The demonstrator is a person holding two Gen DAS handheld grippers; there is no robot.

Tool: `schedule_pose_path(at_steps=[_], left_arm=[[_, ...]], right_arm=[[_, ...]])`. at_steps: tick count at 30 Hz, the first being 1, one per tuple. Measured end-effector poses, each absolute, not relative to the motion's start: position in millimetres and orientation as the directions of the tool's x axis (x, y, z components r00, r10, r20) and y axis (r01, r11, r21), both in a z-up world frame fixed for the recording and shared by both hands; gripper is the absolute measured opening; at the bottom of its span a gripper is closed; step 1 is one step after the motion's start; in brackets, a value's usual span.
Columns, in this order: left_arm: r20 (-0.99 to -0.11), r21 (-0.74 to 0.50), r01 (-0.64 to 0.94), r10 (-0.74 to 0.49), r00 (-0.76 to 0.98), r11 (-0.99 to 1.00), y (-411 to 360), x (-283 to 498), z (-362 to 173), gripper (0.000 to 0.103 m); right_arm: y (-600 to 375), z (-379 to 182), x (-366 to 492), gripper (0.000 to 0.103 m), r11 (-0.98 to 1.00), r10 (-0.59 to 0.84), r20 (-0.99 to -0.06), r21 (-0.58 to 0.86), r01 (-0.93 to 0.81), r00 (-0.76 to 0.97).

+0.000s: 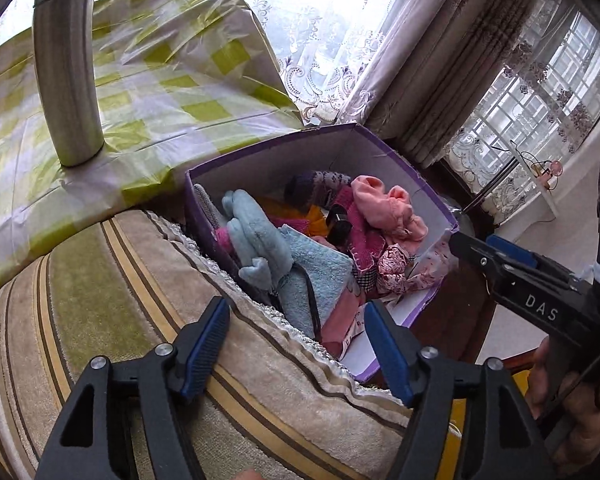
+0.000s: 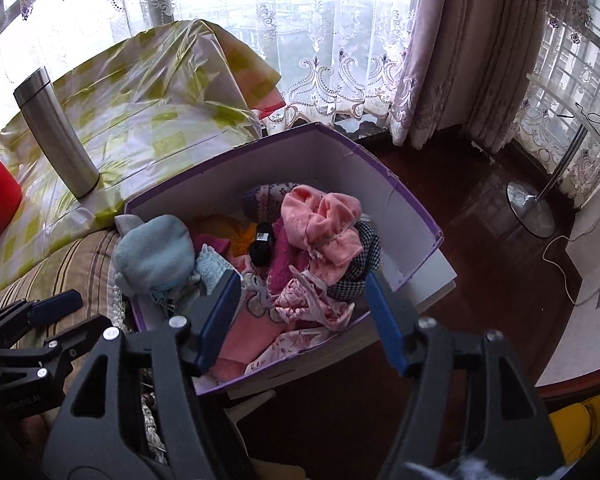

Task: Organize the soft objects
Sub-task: 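Carry blue pouch and floral cloth into the box and open both tools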

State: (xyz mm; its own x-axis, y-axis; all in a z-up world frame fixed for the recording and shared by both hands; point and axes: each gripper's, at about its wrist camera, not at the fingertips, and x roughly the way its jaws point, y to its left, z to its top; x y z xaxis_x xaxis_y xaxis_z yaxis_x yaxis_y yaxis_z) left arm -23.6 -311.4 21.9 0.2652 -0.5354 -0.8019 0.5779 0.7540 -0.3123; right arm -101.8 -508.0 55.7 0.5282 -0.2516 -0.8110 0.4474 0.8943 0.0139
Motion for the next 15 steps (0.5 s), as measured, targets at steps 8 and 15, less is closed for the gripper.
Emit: schedule_pose_path(at_steps=[8,15], left_arm=[[-0.805,-0.323,0.557,-0.532,0.263,0.765,-319.2,-21.5,18.9,0.084],[-0.807,-0.323,0.562,-0.532,0.257,0.761,-321.4,-21.1,17.7,0.087]], right_arm=[[-505.2,49.9,-100.0,0.068,0.898,-0.23,-0.826,0.023,0.439,0.515],[-508.1,50.5,-99.6,0.068,0.897,-0.231,-0.828,0.022,0.442,0.511]])
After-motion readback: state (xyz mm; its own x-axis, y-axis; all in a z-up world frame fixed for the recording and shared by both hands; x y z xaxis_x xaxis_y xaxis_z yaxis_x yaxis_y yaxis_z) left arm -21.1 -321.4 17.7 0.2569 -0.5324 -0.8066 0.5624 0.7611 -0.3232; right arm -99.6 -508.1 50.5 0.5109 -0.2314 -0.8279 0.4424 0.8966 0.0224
